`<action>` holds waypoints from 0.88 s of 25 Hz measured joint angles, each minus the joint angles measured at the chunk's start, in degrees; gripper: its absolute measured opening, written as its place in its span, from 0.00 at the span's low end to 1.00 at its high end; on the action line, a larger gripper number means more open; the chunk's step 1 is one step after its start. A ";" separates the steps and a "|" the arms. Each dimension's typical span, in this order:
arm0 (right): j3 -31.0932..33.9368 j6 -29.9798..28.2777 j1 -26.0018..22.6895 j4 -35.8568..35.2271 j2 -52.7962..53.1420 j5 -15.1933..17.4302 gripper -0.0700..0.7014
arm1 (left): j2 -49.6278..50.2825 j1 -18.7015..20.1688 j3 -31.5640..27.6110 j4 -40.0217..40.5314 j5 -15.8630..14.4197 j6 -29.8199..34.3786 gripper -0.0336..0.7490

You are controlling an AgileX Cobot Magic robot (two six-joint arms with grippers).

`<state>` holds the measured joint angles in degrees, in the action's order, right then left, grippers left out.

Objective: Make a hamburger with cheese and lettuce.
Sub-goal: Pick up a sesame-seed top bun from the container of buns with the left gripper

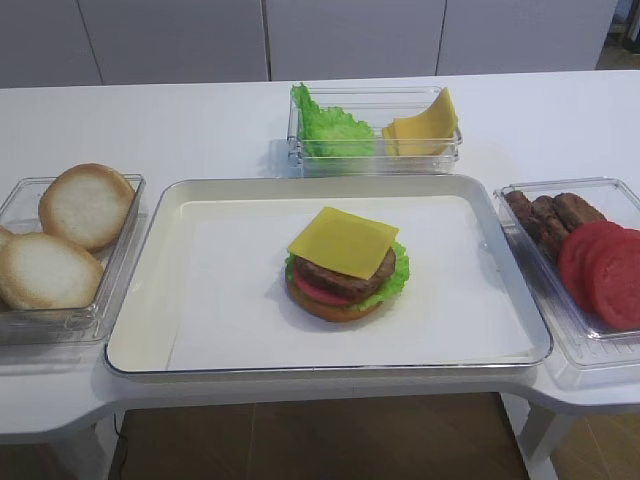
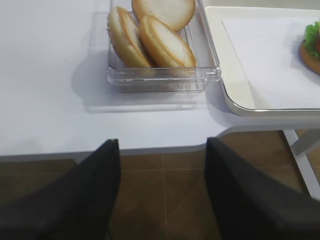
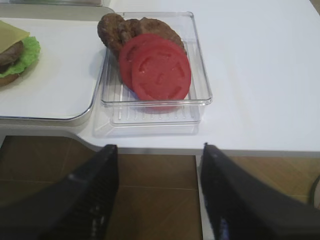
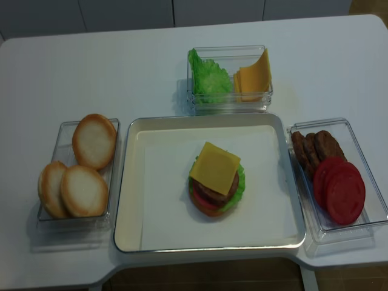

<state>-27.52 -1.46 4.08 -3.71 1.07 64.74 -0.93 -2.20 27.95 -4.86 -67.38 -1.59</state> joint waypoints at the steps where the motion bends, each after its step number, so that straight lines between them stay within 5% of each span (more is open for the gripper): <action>1: 0.00 0.00 0.00 0.00 0.00 0.00 0.61 | 0.00 0.00 0.00 0.00 0.00 0.00 0.56; 22: 0.00 -0.14 0.00 0.00 0.00 0.00 0.61 | 0.00 0.00 0.40 -0.22 0.00 -0.14 0.56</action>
<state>-27.52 -1.60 4.08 -3.71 1.07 64.74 -0.93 -2.20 28.35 -5.07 -67.38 -1.73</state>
